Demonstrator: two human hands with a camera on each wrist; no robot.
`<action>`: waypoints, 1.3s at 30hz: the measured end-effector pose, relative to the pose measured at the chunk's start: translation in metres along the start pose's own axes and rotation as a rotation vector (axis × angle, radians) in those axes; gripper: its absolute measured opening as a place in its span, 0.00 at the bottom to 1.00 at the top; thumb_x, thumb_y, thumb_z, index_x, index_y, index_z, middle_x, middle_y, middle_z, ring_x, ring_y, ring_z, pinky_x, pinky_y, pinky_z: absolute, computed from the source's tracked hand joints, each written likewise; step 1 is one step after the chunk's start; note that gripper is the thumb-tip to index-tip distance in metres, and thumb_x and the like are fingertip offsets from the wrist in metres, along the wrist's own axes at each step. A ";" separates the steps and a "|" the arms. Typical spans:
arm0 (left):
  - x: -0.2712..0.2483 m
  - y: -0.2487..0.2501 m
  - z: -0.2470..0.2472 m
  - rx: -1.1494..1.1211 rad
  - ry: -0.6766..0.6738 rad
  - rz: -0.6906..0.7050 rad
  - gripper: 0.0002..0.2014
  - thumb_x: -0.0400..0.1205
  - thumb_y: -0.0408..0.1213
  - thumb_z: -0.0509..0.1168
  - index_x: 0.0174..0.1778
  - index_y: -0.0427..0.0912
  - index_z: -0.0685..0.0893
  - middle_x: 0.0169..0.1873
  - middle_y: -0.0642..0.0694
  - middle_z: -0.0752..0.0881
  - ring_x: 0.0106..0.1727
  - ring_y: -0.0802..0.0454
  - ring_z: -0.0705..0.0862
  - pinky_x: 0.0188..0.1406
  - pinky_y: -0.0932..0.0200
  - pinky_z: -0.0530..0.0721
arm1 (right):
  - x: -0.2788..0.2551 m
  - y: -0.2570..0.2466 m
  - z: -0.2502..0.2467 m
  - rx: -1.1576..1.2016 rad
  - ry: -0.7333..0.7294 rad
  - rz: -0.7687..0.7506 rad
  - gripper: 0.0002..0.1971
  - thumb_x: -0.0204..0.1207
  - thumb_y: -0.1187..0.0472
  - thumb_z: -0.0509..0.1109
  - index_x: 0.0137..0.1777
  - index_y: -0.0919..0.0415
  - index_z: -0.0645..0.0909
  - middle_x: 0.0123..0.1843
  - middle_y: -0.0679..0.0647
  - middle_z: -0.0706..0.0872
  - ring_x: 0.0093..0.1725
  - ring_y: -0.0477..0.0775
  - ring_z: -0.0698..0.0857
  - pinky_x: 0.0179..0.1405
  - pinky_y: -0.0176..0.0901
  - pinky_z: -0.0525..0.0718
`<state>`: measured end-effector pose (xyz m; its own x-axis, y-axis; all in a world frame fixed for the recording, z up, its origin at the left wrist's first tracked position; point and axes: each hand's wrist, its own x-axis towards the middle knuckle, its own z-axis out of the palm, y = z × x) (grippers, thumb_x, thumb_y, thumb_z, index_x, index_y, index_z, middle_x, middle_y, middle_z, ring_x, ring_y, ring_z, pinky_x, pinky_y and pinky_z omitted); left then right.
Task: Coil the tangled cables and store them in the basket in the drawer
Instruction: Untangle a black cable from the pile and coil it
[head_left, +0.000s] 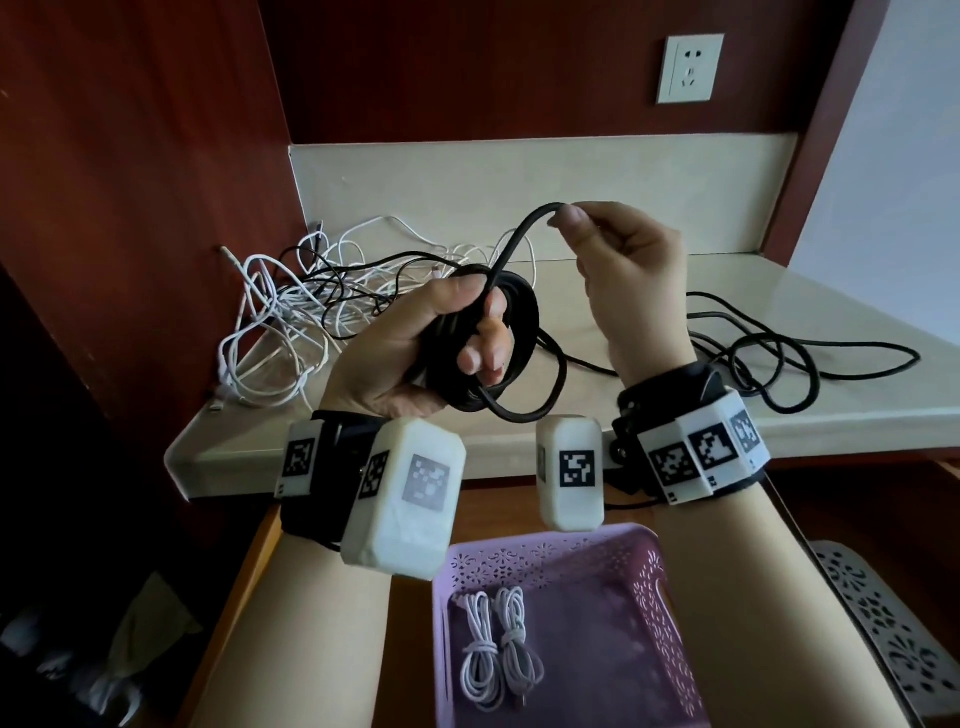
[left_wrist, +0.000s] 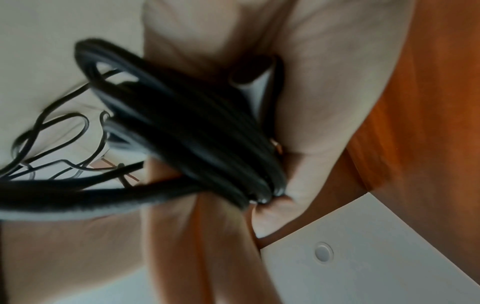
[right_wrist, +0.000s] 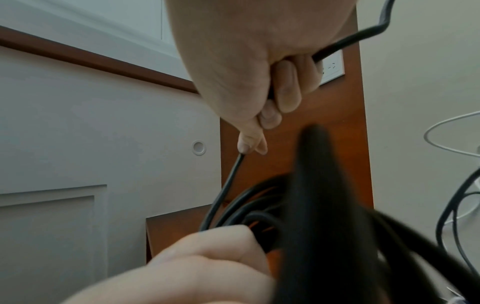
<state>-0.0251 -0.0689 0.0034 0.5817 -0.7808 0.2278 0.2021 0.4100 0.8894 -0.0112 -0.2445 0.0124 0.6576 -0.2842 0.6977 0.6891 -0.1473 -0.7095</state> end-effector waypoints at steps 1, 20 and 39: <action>0.000 0.000 0.001 0.014 0.027 0.001 0.09 0.70 0.46 0.72 0.33 0.44 0.87 0.20 0.50 0.84 0.20 0.63 0.82 0.33 0.69 0.85 | 0.000 0.000 0.001 0.004 0.018 -0.002 0.06 0.77 0.64 0.71 0.42 0.66 0.85 0.18 0.37 0.73 0.24 0.38 0.68 0.28 0.29 0.66; 0.012 0.008 0.003 -0.215 0.599 0.264 0.18 0.85 0.34 0.55 0.28 0.39 0.79 0.19 0.51 0.75 0.15 0.61 0.73 0.27 0.68 0.79 | -0.009 -0.014 0.003 -0.657 0.032 -0.329 0.17 0.75 0.51 0.69 0.61 0.58 0.78 0.61 0.46 0.77 0.60 0.48 0.71 0.58 0.44 0.65; 0.011 0.013 0.012 0.089 0.767 0.266 0.12 0.85 0.29 0.57 0.37 0.35 0.80 0.27 0.42 0.90 0.28 0.51 0.90 0.30 0.62 0.87 | -0.017 -0.023 0.022 0.114 -0.357 0.218 0.14 0.86 0.62 0.57 0.41 0.66 0.78 0.36 0.56 0.85 0.31 0.44 0.81 0.30 0.33 0.75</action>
<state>-0.0252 -0.0777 0.0221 0.9855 -0.1094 0.1294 -0.0631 0.4717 0.8795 -0.0316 -0.2153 0.0195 0.8419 0.0517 0.5372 0.5383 -0.0092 -0.8427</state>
